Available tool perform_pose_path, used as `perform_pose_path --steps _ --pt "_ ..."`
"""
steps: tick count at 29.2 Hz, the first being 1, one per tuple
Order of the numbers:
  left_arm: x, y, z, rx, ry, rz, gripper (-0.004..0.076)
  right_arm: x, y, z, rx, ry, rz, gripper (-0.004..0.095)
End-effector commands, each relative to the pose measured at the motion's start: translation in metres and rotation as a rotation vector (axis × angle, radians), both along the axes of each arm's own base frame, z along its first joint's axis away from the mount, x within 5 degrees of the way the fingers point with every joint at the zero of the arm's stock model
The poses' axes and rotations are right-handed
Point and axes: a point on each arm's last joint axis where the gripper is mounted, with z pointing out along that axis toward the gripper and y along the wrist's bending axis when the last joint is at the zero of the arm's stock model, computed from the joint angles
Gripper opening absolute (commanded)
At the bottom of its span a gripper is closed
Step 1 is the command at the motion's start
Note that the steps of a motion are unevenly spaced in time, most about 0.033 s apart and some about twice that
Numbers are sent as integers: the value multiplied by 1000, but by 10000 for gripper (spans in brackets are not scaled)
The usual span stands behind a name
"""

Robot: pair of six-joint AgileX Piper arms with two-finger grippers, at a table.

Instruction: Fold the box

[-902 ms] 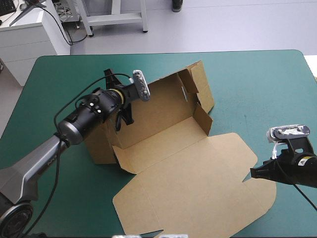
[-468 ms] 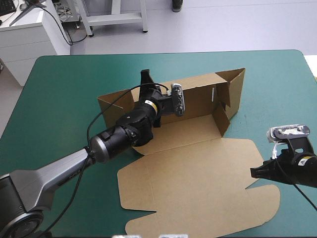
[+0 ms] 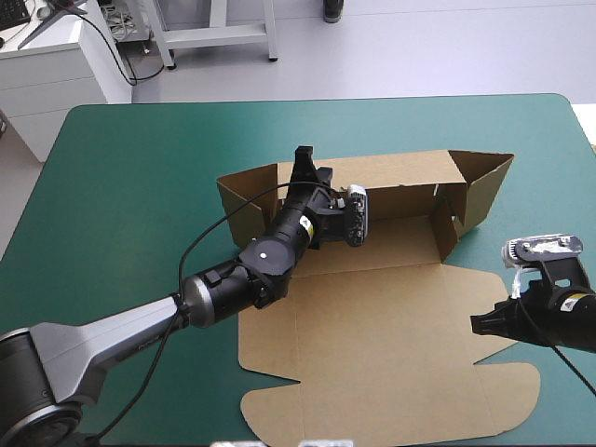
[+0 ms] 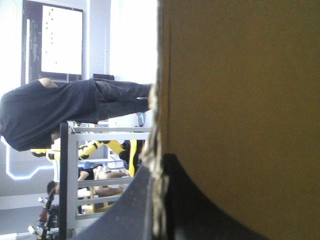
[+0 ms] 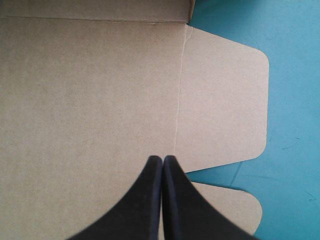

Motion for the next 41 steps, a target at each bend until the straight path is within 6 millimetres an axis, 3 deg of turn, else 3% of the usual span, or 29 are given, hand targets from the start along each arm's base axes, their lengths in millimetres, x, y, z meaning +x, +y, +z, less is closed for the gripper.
perform_pose_path --steps 1,7,24,30,37,41 --pt "-6 4 14 -8 -102 -30 -8 2 -1 9 3 -64 -11 -19" --pt "0 1 -10 39 -70 15 -8 5 -1 11 1 -101 -21 -17" --pt "2 -8 -26 68 -37 -16 -8 7 -2 12 -3 -133 -30 6" --pt "-5 -14 -26 68 -38 -38 -9 7 -2 12 1 -133 -30 220" --pt "-9 -17 -26 71 -41 -50 -8 8 2 13 59 -138 -27 571" --pt "-9 -17 -26 71 -41 -50 -8 11 7 17 114 -179 -19 627"
